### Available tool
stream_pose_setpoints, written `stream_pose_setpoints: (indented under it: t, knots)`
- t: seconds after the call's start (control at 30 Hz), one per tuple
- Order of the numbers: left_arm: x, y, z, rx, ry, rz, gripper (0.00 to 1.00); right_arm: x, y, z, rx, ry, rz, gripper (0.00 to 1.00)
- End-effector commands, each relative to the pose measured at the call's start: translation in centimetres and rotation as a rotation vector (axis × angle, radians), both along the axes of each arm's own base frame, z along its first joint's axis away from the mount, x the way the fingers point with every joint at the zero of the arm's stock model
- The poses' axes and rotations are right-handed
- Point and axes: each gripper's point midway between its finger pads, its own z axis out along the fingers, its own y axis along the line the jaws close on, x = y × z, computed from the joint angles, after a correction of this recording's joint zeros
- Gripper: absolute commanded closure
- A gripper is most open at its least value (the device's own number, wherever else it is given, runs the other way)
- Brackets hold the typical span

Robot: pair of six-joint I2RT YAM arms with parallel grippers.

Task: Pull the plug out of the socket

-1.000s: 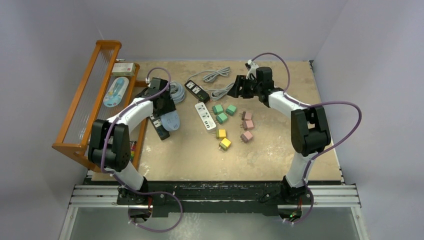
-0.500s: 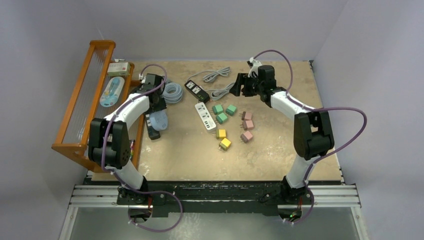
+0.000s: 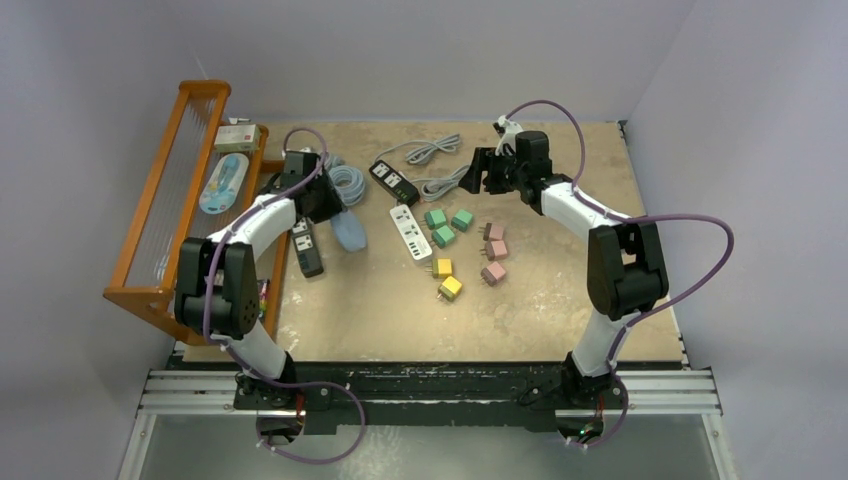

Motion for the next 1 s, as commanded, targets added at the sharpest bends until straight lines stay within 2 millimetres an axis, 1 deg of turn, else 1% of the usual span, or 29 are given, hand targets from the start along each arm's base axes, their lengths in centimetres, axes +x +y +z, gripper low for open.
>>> stream_pose_setpoints:
  t: [0.0,0.1,0.13,0.2,0.23,0.3,0.37,0.4,0.47,0.5,0.6,0.7,0.73,0.8,0.83,0.87,0.9,0.97]
  knots:
    - [2.0,-5.7,4.0,-0.305,-0.158,-0.092,0.98,0.6,0.0,2.7,0.004,-0.078,0.010,0.27]
    - [2.4,-8.0,5.7,-0.399,-0.215,-0.136,1.00,0.6,0.1,2.7,0.007,-0.078,0.015,0.27]
    - [2.3,-8.9,5.6,-0.420,-0.210,-0.158,1.00,0.7,0.1,2.7,0.008,-0.079,0.017,0.27]
    - [1.7,-10.5,4.6,-0.415,-0.168,-0.203,1.00,0.7,0.2,2.5,0.009,-0.077,0.022,0.27]
    - [1.3,-11.0,3.5,-0.382,-0.127,-0.219,0.96,0.7,0.3,2.5,0.011,-0.076,0.026,0.27]
    - [0.5,-11.7,1.7,-0.315,-0.060,-0.248,0.85,0.6,0.4,2.4,0.013,-0.074,0.031,0.27]
    - [-0.6,-12.2,-0.3,-0.278,0.042,-0.291,0.68,0.6,0.4,2.4,0.014,-0.074,0.036,0.26]
    - [-1.1,-11.9,-1.2,-0.246,0.087,-0.292,0.62,0.6,0.5,2.4,0.016,-0.074,0.039,0.26]
    - [-1.3,-10.4,-2.7,-0.155,0.134,-0.252,0.46,0.5,0.6,2.3,0.017,-0.072,0.045,0.26]
    - [-1.3,-9.3,-3.0,-0.103,0.143,-0.232,0.38,0.5,0.6,2.3,0.018,-0.071,0.048,0.26]
    - [-1.5,-5.9,-3.4,0.083,0.179,-0.169,0.31,0.5,0.6,2.2,0.017,-0.071,0.051,0.26]
    - [-1.3,-2.7,-2.6,0.249,0.181,-0.108,0.27,0.5,0.7,2.2,0.018,-0.073,0.056,0.26]
    - [-1.2,-1.8,-2.0,0.285,0.169,-0.088,0.26,0.5,0.7,2.2,0.018,-0.074,0.057,0.26]
    - [-0.6,-0.9,-0.5,0.322,0.126,-0.055,0.24,0.5,0.7,2.4,0.021,-0.080,0.059,0.26]
    - [-0.3,-0.7,0.3,0.324,0.095,-0.048,0.23,0.4,0.8,2.7,0.025,-0.092,0.064,0.26]
    - [0.2,-0.8,1.8,0.314,0.043,-0.046,0.23,0.3,0.9,3.1,0.032,-0.107,0.071,0.26]
    - [0.7,-1.0,3.0,0.302,-0.004,-0.054,0.18,0.1,0.9,3.6,0.040,-0.129,0.076,0.26]
    - [1.2,-1.7,5.7,0.268,-0.106,-0.085,0.16,-0.2,1.0,4.7,0.053,-0.167,0.084,0.24]
